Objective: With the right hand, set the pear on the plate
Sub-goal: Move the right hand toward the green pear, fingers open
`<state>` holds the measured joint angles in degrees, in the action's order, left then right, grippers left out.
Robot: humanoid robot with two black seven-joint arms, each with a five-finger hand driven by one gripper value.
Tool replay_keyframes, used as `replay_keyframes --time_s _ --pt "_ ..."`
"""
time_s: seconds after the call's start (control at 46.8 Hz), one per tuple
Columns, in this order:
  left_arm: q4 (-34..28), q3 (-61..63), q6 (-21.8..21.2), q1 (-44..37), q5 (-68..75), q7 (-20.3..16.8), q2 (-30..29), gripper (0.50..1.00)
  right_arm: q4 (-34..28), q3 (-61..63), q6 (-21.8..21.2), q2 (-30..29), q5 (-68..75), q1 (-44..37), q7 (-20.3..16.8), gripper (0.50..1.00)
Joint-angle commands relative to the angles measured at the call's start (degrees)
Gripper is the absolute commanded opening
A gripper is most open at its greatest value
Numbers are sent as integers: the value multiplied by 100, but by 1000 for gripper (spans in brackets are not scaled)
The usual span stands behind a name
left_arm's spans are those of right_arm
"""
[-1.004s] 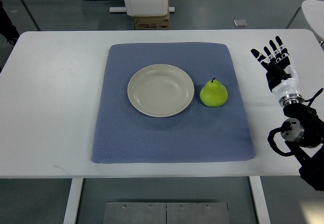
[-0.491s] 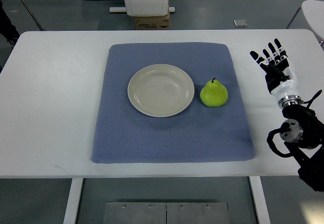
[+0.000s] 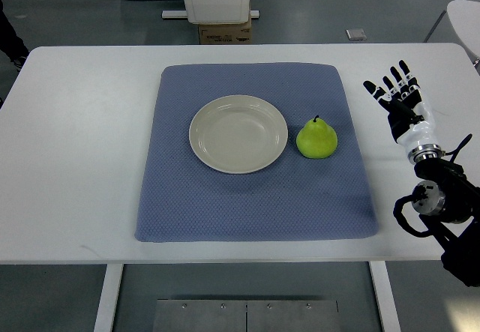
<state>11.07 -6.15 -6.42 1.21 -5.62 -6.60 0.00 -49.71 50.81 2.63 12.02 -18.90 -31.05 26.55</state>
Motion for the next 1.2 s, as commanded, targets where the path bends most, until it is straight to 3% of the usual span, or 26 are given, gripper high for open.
replay_keyframes --time_s 0.0,0.256,0.641,0.918,1.175 --pt "0 0 0 2 0 1 0 1000 6 -167 0 11 -26 -15 184 1000" --pt "0 0 0 1 0 1 0 1000 120 -747 0 169 -272 -138 843 1000" --pt "0 0 0 1 0 1 0 1000 234 -1793 1 327 -369 -357 845 1000" --pt "0 0 0 -7 0 1 0 1000 190 -1767 -35 353 -387 -357 845 1000" --pt "0 0 0 -7 0 1 0 1000 181 -1618 -412 617 -378 -305 845 1000"
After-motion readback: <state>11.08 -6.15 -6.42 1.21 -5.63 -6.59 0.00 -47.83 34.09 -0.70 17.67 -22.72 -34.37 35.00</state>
